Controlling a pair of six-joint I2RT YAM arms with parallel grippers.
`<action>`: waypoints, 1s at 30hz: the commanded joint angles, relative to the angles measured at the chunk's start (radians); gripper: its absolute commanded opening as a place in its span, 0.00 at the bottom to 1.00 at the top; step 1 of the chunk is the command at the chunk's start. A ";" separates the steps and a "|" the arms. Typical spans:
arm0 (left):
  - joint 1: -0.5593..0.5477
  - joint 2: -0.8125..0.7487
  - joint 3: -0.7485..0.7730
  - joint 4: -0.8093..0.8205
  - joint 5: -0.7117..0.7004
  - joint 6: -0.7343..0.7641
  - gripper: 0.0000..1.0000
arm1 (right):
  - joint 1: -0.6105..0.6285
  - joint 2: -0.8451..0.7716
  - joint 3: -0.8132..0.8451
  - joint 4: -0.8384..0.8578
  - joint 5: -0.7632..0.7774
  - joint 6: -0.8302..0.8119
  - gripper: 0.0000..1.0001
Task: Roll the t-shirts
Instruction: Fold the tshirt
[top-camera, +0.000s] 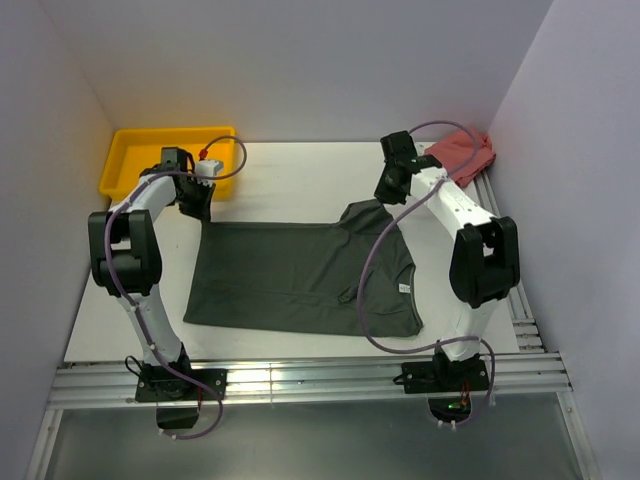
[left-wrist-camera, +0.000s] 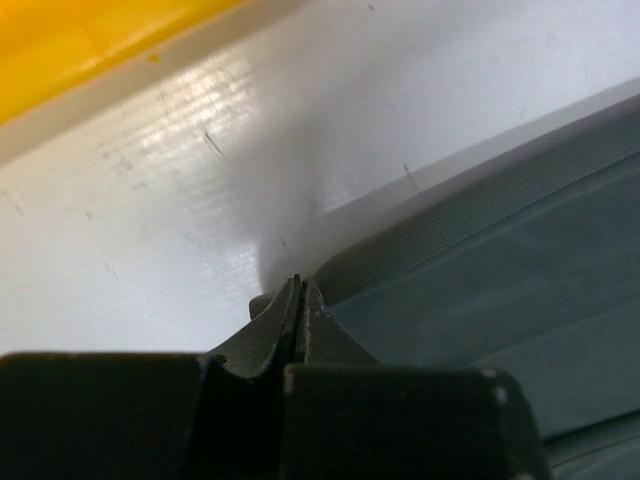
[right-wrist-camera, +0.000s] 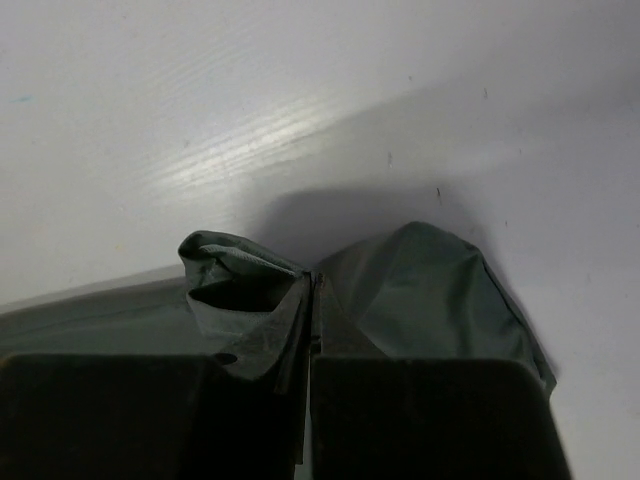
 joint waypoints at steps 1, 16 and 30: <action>0.002 -0.076 -0.029 -0.010 0.004 0.035 0.00 | 0.008 -0.107 -0.073 0.033 0.029 0.024 0.00; 0.003 -0.219 -0.150 -0.089 0.048 0.100 0.00 | 0.076 -0.404 -0.406 0.063 0.087 0.108 0.00; 0.003 -0.331 -0.294 -0.123 0.057 0.137 0.00 | 0.125 -0.660 -0.648 0.067 0.099 0.197 0.00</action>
